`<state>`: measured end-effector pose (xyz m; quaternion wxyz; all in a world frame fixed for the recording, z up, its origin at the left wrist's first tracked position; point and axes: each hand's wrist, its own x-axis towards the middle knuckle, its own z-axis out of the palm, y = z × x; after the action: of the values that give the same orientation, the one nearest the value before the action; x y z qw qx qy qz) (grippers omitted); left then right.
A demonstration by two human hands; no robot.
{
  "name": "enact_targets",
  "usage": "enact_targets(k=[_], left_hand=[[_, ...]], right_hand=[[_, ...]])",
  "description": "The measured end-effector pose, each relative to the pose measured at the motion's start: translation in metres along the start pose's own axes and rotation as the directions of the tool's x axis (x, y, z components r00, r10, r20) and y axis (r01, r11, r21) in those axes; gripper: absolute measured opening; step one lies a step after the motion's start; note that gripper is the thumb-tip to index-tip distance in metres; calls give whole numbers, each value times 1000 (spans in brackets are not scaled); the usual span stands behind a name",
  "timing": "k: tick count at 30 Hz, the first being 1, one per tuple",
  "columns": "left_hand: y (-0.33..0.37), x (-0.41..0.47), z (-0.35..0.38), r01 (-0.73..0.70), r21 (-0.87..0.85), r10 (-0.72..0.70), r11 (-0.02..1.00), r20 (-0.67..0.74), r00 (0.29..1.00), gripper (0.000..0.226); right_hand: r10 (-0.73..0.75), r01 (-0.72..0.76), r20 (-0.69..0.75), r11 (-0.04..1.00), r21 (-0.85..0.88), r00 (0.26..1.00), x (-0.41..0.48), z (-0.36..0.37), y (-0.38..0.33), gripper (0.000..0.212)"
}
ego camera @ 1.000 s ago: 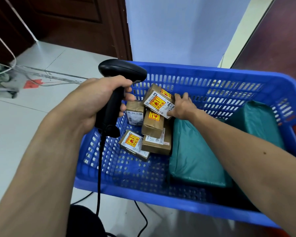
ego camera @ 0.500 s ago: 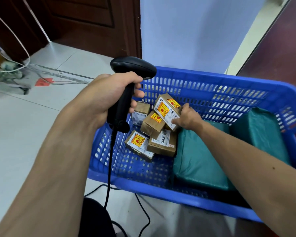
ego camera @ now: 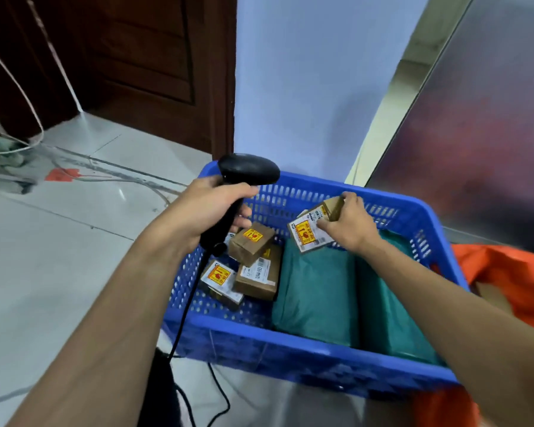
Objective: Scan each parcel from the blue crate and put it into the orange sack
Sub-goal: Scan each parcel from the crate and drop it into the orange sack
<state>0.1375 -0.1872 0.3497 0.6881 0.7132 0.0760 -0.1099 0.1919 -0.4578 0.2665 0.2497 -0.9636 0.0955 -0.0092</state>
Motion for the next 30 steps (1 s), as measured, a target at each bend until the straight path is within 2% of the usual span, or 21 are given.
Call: enact_targets(k=[8, 12, 14, 17, 20, 23, 26, 30], left_hand=[[-6, -52, 11, -135, -53, 135, 989, 6, 991, 14], [-11, -82, 25, -175, -105, 178, 979, 20, 984, 4], [-19, -96, 35, -147, -89, 150, 985, 26, 988, 7], [-30, -119, 55, -92, -47, 91, 995, -28, 996, 9], [-39, -138, 74, -83, -94, 78, 992, -58, 995, 8], [-48, -155, 91, -92, -119, 92, 989, -7, 996, 6], [-54, -160, 98, -88, -18, 89, 996, 66, 994, 2], [-58, -153, 96, -69, 36, 67, 997, 54, 996, 6]], right_hand=[[19, 11, -148, 981, 195, 989, -73, -97, 5, 62], [-3, 53, -161, 951, 304, 987, -118, -133, 10, 58], [-20, 70, -145, 936, 346, 989, -135, -145, 12, 55], [-38, 78, -105, 909, 408, 994, -161, -155, 18, 37], [-61, 91, -78, 871, 483, 995, -180, -155, 24, 25], [-18, 61, -79, 815, 576, 997, -191, -144, 33, 27], [89, -23, -70, 765, 643, 994, -195, -122, 48, 33], [72, -24, -56, 794, 607, 996, -196, -113, 53, 53]])
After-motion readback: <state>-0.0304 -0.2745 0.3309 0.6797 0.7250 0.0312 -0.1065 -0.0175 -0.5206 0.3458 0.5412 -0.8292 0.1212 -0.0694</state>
